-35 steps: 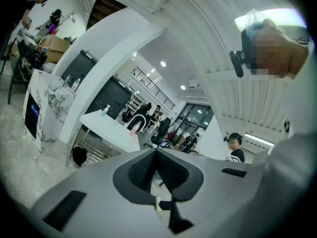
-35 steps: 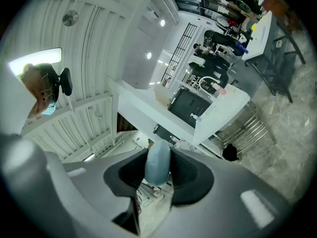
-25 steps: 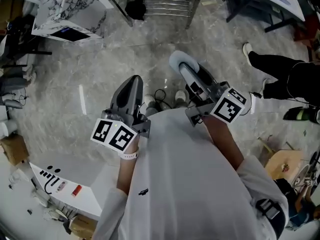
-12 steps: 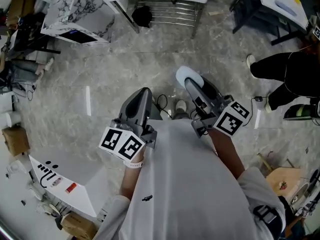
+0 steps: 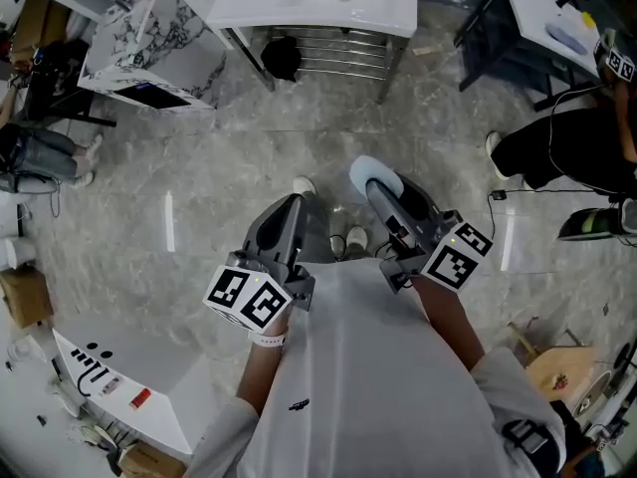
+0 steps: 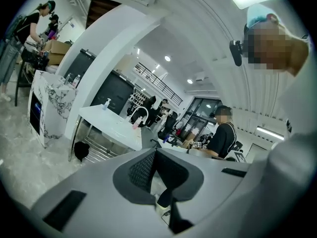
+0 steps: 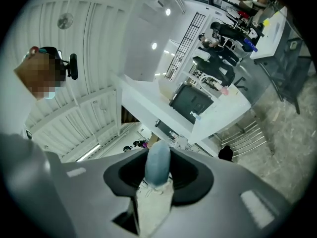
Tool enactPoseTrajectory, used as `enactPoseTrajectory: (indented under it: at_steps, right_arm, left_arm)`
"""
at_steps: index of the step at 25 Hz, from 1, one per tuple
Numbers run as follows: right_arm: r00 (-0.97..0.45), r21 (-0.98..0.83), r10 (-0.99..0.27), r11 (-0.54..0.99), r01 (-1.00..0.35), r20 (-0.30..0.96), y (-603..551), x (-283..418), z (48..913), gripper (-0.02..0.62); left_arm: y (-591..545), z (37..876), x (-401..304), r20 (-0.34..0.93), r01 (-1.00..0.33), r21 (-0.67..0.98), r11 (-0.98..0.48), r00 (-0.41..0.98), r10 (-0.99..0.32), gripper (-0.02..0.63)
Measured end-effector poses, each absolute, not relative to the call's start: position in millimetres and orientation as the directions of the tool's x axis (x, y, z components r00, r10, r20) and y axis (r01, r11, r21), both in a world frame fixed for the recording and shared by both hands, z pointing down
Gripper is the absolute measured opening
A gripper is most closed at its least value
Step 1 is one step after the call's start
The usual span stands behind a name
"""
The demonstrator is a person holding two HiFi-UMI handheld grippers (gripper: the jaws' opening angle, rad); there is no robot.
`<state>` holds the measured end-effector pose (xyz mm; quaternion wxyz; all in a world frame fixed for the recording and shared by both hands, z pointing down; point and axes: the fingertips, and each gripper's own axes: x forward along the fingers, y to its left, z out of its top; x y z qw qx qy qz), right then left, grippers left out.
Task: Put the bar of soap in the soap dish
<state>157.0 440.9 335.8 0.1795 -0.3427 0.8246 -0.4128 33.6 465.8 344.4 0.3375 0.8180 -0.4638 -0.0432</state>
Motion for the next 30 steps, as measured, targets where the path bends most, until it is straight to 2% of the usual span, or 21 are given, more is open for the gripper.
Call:
enactPoseTrajectory:
  at_steps: [8,17,30]
  right_arm:
    - [-0.698,-0.812,-0.716,0.397,-0.428,0.018,379,127,333,0.140]
    - [-0.697,-0.771,-0.717,0.430,-0.469,0.023,301,72,311,0.140]
    - [-0.662,-0.770,-0.750,0.429,-0.473,-0.011,213,-1,308,0.138]
  left_arm:
    - [389,333,14,0.175,-0.688,0.620,-0.378,0.591,-0.788,0.009]
    - [321,322,-54,0.125,-0.664,0.652,-0.367,0.571,-0.811,0.009]
    - [242,318,-129,0.070,-0.641,0.639,-0.425,0.598,-0.798,0.009]
